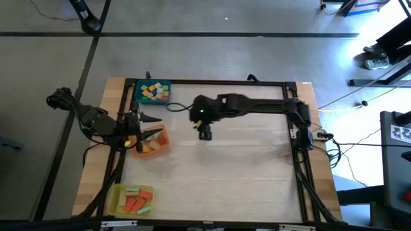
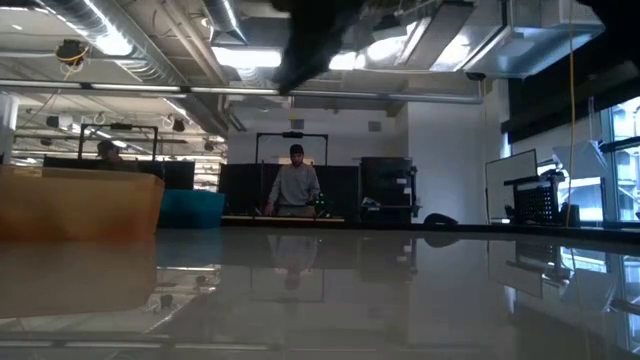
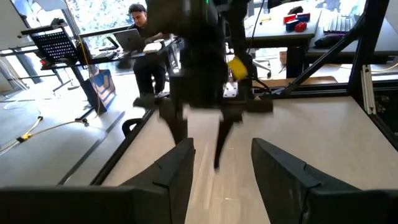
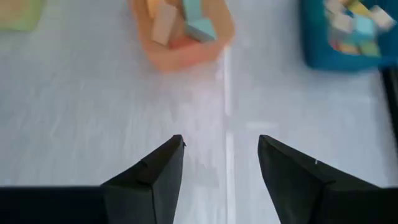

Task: Sort blocks by size
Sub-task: Put the light brown triangular block into the orange bin

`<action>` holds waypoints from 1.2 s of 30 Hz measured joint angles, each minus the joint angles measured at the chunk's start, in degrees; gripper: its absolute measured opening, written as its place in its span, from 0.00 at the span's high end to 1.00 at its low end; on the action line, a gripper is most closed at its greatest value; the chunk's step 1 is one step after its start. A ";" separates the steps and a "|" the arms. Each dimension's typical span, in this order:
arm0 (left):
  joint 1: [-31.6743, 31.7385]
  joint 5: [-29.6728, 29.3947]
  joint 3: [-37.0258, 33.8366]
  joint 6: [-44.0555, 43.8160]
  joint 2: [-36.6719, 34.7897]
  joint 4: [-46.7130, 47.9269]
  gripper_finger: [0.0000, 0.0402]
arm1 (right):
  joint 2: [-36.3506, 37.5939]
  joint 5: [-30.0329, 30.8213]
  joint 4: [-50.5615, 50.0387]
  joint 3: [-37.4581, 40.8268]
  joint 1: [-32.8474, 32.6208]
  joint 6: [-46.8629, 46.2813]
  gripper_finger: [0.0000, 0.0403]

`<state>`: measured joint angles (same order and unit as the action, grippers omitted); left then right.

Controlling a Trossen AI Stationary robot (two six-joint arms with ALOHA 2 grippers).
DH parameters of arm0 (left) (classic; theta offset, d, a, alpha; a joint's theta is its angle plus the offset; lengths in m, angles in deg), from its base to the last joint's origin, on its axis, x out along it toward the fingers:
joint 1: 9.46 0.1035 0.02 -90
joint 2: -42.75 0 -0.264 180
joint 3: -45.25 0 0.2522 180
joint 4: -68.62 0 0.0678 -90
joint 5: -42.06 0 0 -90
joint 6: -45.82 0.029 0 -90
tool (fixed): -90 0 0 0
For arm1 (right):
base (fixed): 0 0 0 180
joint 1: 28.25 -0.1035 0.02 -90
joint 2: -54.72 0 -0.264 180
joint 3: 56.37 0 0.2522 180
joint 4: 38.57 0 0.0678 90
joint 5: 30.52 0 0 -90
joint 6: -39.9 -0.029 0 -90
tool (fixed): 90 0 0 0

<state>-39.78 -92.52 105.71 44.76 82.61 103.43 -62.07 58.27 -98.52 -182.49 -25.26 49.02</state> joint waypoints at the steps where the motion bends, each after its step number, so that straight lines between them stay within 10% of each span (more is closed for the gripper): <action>1: -0.04 0.00 0.00 -0.11 0.00 0.13 0.63 | 1.36 0.74 -1.53 0.43 0.00 -0.70 0.49; 20: -0.05 0.02 -3.06 -2.96 0.33 2.30 0.63 | 31.27 14.47 -30.49 33.23 -8.53 -40.97 0.50; 26: -0.05 0.02 -3.10 -2.04 0.33 2.26 0.63 | 37.12 1.33 -33.34 47.93 -12.57 -65.20 0.50; 36: -0.01 0.02 -3.10 -2.35 0.33 1.49 0.63 | 37.46 -9.64 -30.40 62.77 -14.57 -68.70 0.41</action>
<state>-39.78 -92.49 102.61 42.41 82.93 104.92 -24.61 48.63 -128.92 -119.72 -39.84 -19.69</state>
